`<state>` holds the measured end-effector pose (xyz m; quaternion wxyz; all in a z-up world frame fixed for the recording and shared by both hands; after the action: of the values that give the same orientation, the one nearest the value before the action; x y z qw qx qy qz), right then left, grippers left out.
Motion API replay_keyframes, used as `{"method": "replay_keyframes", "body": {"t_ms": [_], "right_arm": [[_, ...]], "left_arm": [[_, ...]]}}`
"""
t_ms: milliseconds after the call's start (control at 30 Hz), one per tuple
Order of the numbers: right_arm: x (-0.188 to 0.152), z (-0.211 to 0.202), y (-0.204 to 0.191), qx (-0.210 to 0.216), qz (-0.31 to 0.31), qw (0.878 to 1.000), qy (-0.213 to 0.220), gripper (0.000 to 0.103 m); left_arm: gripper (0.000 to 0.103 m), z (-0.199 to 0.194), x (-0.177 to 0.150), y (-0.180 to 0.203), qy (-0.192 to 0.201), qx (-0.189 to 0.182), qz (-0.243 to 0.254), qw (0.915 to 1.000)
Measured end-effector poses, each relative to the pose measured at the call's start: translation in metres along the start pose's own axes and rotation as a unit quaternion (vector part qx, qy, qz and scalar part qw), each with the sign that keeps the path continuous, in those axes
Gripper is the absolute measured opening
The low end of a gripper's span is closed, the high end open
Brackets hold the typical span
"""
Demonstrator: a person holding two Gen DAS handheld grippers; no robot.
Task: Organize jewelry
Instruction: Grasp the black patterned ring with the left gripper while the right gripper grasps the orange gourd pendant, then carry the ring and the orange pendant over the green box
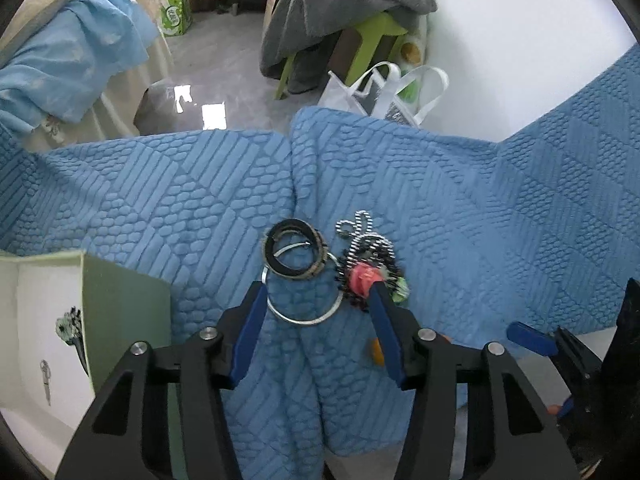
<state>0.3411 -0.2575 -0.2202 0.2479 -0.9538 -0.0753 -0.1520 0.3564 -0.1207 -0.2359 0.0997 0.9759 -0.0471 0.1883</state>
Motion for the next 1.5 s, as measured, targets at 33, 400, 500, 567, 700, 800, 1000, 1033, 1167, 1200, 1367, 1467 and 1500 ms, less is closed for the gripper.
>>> {"method": "replay_keyframes", "body": {"t_ms": [33,400,500,567,700,800,1000,1033,1167,1200,1367,1467,1500], "right_arm": [[0.001,0.007,-0.001,0.002,-0.008,1.000,-0.005,0.087],[-0.002,0.057,0.003,0.003,-0.075,0.997,-0.029,0.070],[-0.005,0.065,0.008,0.010,-0.073,0.997,-0.038,0.058],[-0.005,0.067,0.009,0.017,-0.070,0.997,-0.038,0.053],[-0.007,0.069,0.009,0.001,-0.088,0.996,-0.033,0.035],[-0.014,0.071,0.002,-0.017,-0.118,0.992,-0.030,0.030],[-0.023,0.069,-0.002,-0.032,-0.115,0.992,-0.031,0.029],[-0.023,0.069,0.000,-0.034,-0.108,0.993,-0.031,0.029],[-0.027,0.060,0.008,-0.040,-0.087,0.995,-0.026,0.029],[-0.025,0.059,0.010,-0.042,-0.082,0.995,-0.025,0.029],[-0.023,0.052,0.014,-0.064,-0.074,0.995,-0.009,0.029],[-0.024,0.048,0.016,-0.077,-0.071,0.995,-0.002,0.029],[-0.024,0.046,0.016,-0.078,-0.068,0.995,0.000,0.029]], "left_arm": [[0.053,0.004,0.002,-0.002,-0.007,0.000,-0.002,1.0000],[0.049,0.031,0.022,-0.020,-0.033,-0.012,-0.031,0.9989],[0.050,0.040,0.022,-0.024,-0.046,-0.013,-0.040,0.9981],[0.050,0.046,0.023,-0.025,-0.049,-0.014,-0.043,0.9978],[0.049,0.052,0.025,-0.028,-0.043,0.004,-0.038,0.9983],[0.046,0.055,0.024,-0.028,-0.044,0.015,-0.031,0.9984],[0.023,0.062,0.015,-0.031,-0.052,0.015,-0.036,0.9979],[0.022,0.061,0.014,-0.031,-0.048,0.016,-0.036,0.9981],[0.008,0.055,0.013,-0.032,-0.034,0.027,-0.034,0.9985],[0.008,0.051,0.013,-0.033,-0.029,0.032,-0.036,0.9984],[0.008,0.039,0.012,-0.031,-0.018,0.038,-0.032,0.9986],[0.008,0.032,0.008,-0.031,-0.015,0.037,-0.034,0.9986],[0.008,0.029,0.006,-0.030,-0.014,0.038,-0.033,0.9986]]}}
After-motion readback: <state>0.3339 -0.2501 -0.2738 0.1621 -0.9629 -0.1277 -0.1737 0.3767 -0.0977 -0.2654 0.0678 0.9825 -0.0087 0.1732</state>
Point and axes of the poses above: each gripper's, at about its wrist camera, not at the fingertips, and z roughly the way its jaws point, y to its right, x to its top, the point moved 8 cm from there along z, roughly the way its jaws point, and after that the axes turned 13 degrees about z, right-handed, at the moved point
